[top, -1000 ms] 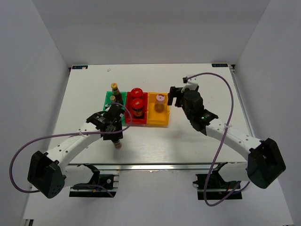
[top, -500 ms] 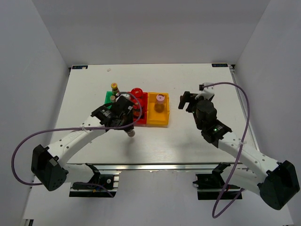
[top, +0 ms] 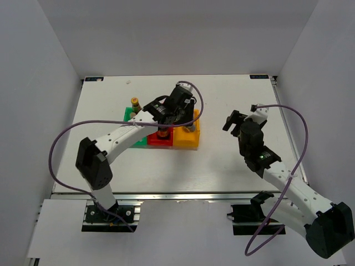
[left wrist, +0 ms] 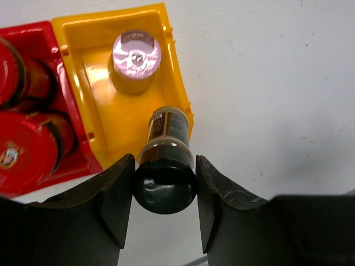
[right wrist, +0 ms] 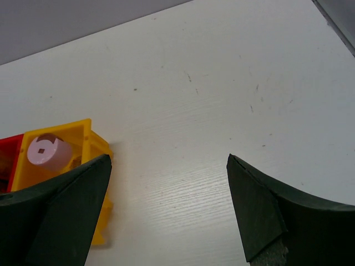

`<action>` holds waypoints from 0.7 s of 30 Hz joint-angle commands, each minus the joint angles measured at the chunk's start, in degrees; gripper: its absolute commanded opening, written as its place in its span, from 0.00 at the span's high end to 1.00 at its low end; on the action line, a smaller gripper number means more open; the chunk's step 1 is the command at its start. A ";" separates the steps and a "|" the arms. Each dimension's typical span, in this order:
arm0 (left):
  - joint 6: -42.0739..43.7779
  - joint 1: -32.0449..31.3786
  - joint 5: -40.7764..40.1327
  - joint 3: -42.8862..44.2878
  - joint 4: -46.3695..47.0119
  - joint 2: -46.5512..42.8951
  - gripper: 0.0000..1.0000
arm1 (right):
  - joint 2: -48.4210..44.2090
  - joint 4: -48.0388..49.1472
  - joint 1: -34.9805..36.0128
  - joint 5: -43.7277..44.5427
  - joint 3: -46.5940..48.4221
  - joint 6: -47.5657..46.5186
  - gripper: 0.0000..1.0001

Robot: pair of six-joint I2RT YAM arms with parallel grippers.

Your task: Organize the condiment bottles

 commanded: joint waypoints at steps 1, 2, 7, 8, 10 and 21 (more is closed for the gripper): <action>2.64 -0.47 -2.02 6.76 -1.99 4.46 0.72 | -2.19 0.40 -1.14 1.97 -1.18 1.82 0.11; 2.91 -0.39 -2.20 7.82 -2.26 5.53 0.72 | -2.71 0.22 -1.32 1.97 -1.53 1.82 0.11; 4.58 -0.47 -0.45 14.06 -3.85 10.80 0.72 | -3.33 -0.48 -2.37 1.97 -1.97 2.00 0.11; 4.84 -0.47 -0.44 14.59 -3.93 12.03 0.71 | -3.33 -0.66 -2.55 1.97 -2.06 2.00 0.11; 5.19 -0.47 -1.49 16.34 -5.07 13.44 0.70 | -3.25 -1.09 -2.81 1.79 -2.15 2.08 0.11; 5.28 -0.39 -0.88 17.15 -7.36 18.19 0.67 | -2.72 -1.71 -3.87 2.58 -2.59 2.35 0.11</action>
